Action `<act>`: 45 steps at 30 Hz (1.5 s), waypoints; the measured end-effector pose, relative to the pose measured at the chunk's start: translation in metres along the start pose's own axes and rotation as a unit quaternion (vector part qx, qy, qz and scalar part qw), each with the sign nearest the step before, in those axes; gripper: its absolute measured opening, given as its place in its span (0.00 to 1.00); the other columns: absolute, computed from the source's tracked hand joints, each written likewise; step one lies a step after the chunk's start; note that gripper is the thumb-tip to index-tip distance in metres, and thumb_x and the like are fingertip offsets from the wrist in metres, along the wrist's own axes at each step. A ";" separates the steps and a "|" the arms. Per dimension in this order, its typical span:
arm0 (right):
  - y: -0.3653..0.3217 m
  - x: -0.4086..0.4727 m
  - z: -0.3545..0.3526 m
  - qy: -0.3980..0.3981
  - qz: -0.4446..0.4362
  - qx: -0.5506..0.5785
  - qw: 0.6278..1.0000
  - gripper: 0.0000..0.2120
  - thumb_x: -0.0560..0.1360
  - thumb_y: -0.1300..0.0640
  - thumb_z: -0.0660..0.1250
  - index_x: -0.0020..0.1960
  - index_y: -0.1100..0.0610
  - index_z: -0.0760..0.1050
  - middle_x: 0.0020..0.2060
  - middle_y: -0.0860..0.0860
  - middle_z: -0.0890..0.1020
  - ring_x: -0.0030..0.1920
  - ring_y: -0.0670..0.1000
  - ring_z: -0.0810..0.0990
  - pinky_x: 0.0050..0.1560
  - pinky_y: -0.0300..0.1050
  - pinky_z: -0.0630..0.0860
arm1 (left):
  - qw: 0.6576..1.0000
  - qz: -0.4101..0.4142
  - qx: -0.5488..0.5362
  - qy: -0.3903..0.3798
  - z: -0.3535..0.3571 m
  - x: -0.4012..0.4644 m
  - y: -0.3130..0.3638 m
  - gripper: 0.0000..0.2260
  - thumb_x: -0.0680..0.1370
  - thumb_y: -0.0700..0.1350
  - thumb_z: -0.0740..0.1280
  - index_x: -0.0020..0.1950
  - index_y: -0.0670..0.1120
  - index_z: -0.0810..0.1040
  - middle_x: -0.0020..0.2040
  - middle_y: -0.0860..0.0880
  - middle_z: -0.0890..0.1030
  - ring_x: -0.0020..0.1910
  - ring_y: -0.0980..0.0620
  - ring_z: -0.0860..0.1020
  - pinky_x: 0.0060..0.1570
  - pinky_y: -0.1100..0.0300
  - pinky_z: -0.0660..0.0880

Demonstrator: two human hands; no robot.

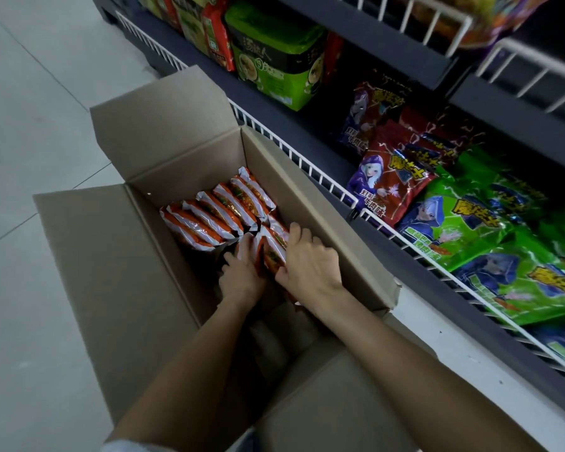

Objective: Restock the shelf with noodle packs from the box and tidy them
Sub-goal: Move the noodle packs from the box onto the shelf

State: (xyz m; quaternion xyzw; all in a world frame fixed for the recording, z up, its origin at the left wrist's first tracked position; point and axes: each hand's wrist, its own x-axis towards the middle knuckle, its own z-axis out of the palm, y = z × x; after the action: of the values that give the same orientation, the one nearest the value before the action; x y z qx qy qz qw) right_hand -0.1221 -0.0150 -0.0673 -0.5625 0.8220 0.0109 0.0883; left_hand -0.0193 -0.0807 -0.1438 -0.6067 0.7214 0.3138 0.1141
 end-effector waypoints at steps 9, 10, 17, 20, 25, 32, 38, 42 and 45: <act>0.063 -0.100 -0.128 0.017 0.138 0.250 0.958 0.30 0.70 0.45 0.70 0.64 0.59 0.63 0.48 0.56 0.77 0.51 0.60 0.78 0.42 0.47 0.68 | 0.968 0.133 -0.206 0.061 -0.084 -0.112 0.018 0.44 0.65 0.52 0.72 0.76 0.54 0.51 0.71 0.50 0.69 0.65 0.45 0.72 0.64 0.46 0.68; 0.071 -0.115 -0.137 0.027 0.159 0.273 0.948 0.30 0.71 0.46 0.70 0.65 0.60 0.63 0.46 0.56 0.76 0.50 0.60 0.78 0.40 0.47 0.68 | 0.958 0.153 -0.229 0.080 -0.091 -0.130 0.023 0.45 0.65 0.50 0.72 0.76 0.52 0.51 0.70 0.49 0.70 0.65 0.45 0.72 0.64 0.49 0.68; 0.127 -0.234 -0.185 0.147 0.270 0.433 0.847 0.31 0.73 0.50 0.70 0.70 0.59 0.61 0.51 0.54 0.75 0.46 0.54 0.75 0.47 0.49 0.72 | 0.898 0.297 -0.289 0.151 -0.113 -0.241 0.079 0.35 0.68 0.39 0.73 0.73 0.45 0.63 0.65 0.50 0.73 0.59 0.56 0.72 0.51 0.74 0.64; 0.151 -0.286 -0.195 0.228 0.289 0.478 0.797 0.37 0.73 0.52 0.71 0.74 0.51 0.55 0.49 0.47 0.74 0.46 0.56 0.80 0.52 0.53 0.76 | 0.878 0.365 -0.269 0.152 -0.110 -0.278 0.110 0.37 0.68 0.37 0.73 0.74 0.48 0.62 0.67 0.50 0.73 0.62 0.52 0.73 0.59 0.60 0.70; 0.196 -0.363 -0.200 0.309 0.326 0.488 0.749 0.31 0.73 0.52 0.70 0.68 0.41 0.55 0.35 0.58 0.77 0.37 0.62 0.78 0.41 0.50 0.74 | 0.828 0.502 -0.162 0.189 -0.096 -0.331 0.176 0.39 0.69 0.39 0.75 0.75 0.47 0.58 0.70 0.48 0.69 0.68 0.49 0.67 0.66 0.50 0.67; 0.262 -0.412 -0.199 0.398 0.380 0.530 0.645 0.29 0.72 0.46 0.70 0.68 0.42 0.59 0.35 0.55 0.73 0.29 0.53 0.72 0.26 0.41 0.70 | 0.654 0.695 0.026 0.298 -0.071 -0.357 0.278 0.37 0.65 0.37 0.76 0.71 0.42 0.65 0.63 0.44 0.75 0.61 0.50 0.68 0.59 0.56 0.67; 0.309 -0.397 -0.223 0.495 0.365 0.532 0.582 0.27 0.75 0.48 0.68 0.69 0.43 0.59 0.56 0.56 0.77 0.41 0.53 0.77 0.41 0.44 0.76 | 0.539 0.753 0.081 0.370 -0.059 -0.323 0.388 0.34 0.67 0.36 0.72 0.71 0.46 0.64 0.65 0.46 0.75 0.62 0.46 0.74 0.59 0.53 0.69; 0.339 -0.376 -0.237 0.539 0.350 0.515 0.568 0.29 0.76 0.48 0.67 0.71 0.43 0.56 0.68 0.52 0.70 0.62 0.53 0.73 0.60 0.47 0.70 | 0.506 0.751 0.097 0.413 -0.052 -0.306 0.445 0.24 0.73 0.37 0.65 0.69 0.48 0.69 0.65 0.49 0.76 0.62 0.48 0.75 0.57 0.53 0.70; 0.354 -0.363 -0.237 0.548 0.350 0.514 0.560 0.31 0.72 0.43 0.68 0.69 0.41 0.56 0.69 0.53 0.69 0.66 0.55 0.70 0.67 0.55 0.68 | 0.530 0.705 0.189 0.430 -0.033 -0.296 0.463 0.24 0.72 0.39 0.65 0.67 0.52 0.72 0.68 0.51 0.74 0.66 0.47 0.71 0.65 0.47 0.63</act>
State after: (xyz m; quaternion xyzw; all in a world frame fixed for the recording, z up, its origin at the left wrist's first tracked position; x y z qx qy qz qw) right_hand -0.3540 0.4216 0.1944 0.0123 0.7111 -0.6933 -0.1159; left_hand -0.3804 0.1684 0.1894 0.0738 0.9191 -0.1509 -0.3565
